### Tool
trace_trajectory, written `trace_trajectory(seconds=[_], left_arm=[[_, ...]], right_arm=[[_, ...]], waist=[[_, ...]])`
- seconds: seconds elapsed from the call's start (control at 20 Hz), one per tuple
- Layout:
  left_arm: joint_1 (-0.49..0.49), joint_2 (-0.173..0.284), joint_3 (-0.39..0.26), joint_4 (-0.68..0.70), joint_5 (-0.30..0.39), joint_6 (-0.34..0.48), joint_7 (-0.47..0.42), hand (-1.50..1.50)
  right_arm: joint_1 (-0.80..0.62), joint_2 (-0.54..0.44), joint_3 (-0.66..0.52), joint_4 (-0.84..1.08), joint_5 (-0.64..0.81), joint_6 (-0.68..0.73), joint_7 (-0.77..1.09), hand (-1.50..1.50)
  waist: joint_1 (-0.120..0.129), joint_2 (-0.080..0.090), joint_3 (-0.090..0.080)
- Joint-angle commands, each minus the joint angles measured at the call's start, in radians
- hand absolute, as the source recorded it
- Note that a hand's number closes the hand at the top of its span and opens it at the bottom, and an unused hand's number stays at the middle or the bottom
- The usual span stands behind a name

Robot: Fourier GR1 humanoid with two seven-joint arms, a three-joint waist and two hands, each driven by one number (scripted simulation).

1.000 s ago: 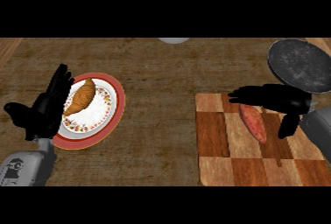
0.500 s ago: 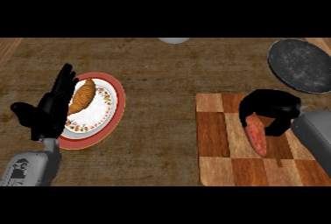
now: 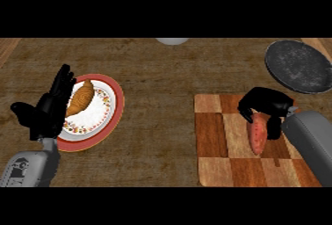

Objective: Pick the sweet potato from the cutting board and place it in the pan

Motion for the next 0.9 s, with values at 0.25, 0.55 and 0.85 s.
trace_trajectory(seconds=[0.25,0.55,0.85], left_arm=[[0.011,-0.003,0.002,-0.012,0.002,0.006,0.018,0.00],[0.014,0.009,0.010,-0.025,0.001,0.002,0.030,0.00],[-0.019,0.012,0.026,0.014,0.008,-0.013,0.025,0.00]], right_arm=[[-0.081,0.249,-0.223,-0.015,0.000,-0.132,0.767,1.50],[-0.119,0.338,-0.226,-0.256,0.112,-0.339,1.018,1.50],[-0.108,0.293,-0.301,-0.430,0.143,-0.336,1.149,1.50]], waist=[[-0.013,-0.011,0.007],[-0.014,-0.005,0.009],[-0.010,0.006,0.010]])
